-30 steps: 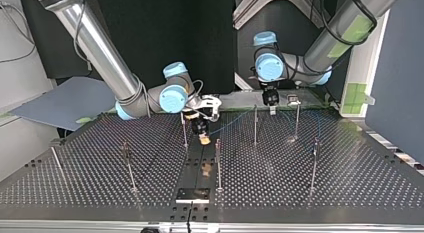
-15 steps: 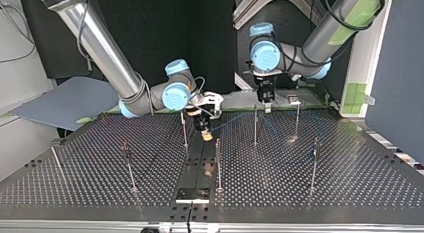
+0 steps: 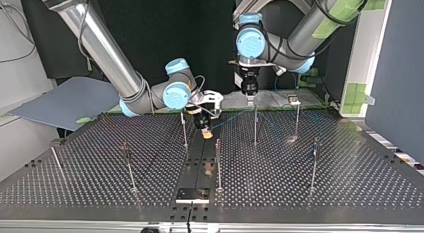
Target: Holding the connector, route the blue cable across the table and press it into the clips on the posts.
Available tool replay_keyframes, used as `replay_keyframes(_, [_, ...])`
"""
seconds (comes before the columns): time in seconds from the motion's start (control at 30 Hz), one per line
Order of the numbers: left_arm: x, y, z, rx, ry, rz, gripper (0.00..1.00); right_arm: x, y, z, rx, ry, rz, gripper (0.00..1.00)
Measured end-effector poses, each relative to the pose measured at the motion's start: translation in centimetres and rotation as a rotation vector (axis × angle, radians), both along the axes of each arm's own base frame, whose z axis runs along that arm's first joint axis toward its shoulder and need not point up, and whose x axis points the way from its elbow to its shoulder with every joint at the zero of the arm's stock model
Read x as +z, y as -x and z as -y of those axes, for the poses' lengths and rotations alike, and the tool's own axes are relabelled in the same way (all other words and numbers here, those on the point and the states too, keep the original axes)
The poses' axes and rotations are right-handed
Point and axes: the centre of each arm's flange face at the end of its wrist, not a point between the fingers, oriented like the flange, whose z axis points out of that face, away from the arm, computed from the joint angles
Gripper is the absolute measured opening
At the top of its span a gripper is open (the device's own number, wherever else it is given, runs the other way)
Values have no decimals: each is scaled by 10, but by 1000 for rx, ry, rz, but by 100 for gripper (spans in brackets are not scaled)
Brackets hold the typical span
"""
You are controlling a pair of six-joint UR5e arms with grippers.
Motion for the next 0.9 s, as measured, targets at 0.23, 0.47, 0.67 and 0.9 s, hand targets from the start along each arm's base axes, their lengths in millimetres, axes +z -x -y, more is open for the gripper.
replay_keyframes(0.23, [-2, 1, 20, -5, 34, 21, 100, -1, 0, 0, 1, 0, -4, 0])
replay_keyframes(0.47, [-10, -9, 43, 15, 63, 34, 100, -2, 2, -1, 2, -12, -15, 0])
replay_keyframes(0.67, [0, -31, 43, 43, 82, 68, 100, -2, 3, -1, 2, -16, -18, 0])
replay_keyframes(0.9, [7, -58, 32, 59, 97, 87, 100, -3, 7, 1, -4, -32, -30, 0])
